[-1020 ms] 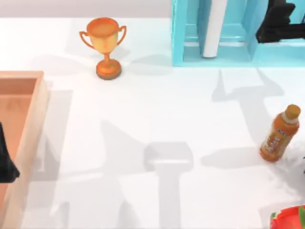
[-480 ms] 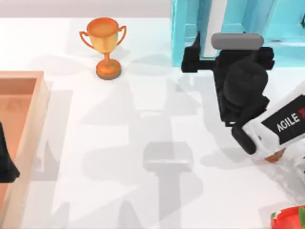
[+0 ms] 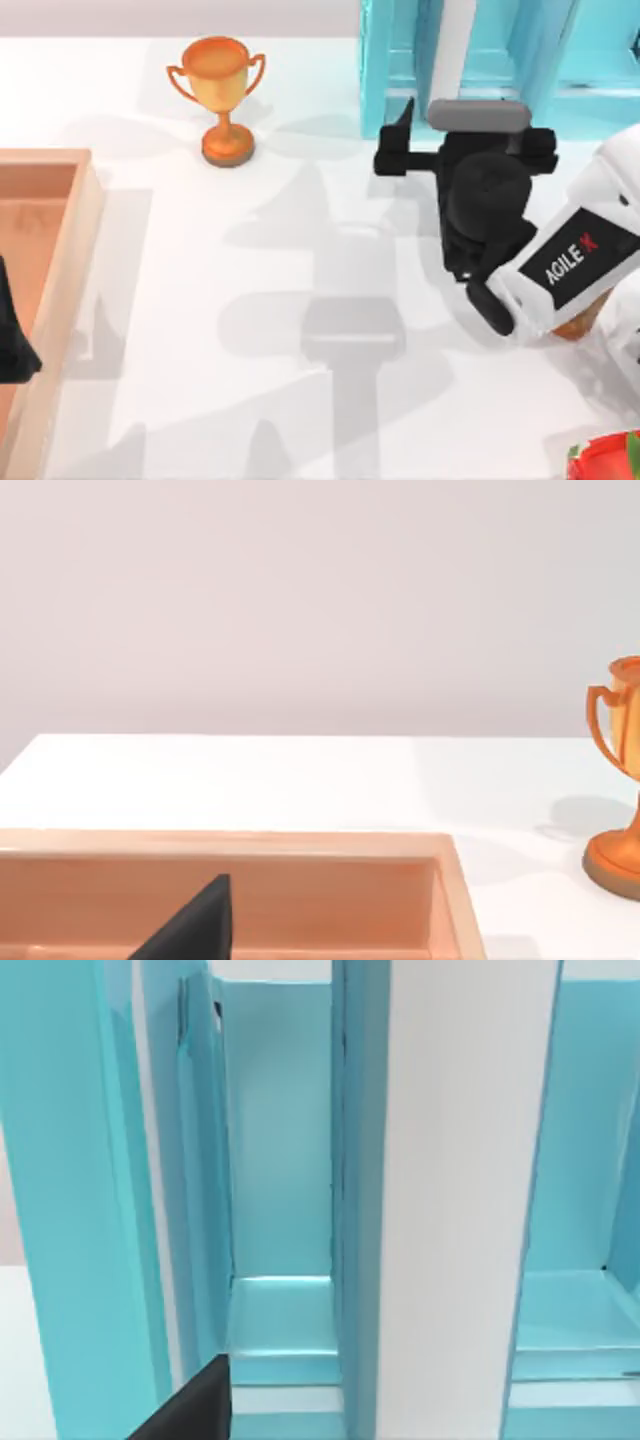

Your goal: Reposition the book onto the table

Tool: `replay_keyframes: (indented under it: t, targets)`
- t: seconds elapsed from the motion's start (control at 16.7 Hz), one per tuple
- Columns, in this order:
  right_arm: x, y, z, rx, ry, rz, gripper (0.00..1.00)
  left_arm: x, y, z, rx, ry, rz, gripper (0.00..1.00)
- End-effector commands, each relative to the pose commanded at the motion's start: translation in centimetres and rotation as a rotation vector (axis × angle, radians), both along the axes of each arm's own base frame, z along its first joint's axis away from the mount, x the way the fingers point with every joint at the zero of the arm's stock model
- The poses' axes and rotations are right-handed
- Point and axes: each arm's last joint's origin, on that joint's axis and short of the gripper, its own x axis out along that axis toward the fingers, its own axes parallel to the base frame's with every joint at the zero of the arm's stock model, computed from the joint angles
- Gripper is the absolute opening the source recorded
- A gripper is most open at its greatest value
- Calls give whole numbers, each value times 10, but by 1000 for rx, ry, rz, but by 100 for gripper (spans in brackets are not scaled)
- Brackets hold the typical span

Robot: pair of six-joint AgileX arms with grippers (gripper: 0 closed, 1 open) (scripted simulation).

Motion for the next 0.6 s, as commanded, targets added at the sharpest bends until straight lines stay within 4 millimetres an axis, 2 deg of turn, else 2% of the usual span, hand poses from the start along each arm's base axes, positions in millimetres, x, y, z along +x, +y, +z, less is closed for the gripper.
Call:
replay_keyframes:
  t: [0.3, 0.6]
  targets:
    - [7, 1, 1, -1, 2, -1, 100, 0, 0, 0, 0, 0, 0, 100]
    - [49, 8, 2, 0, -1, 0, 100, 0, 0, 0, 0, 0, 0, 100]
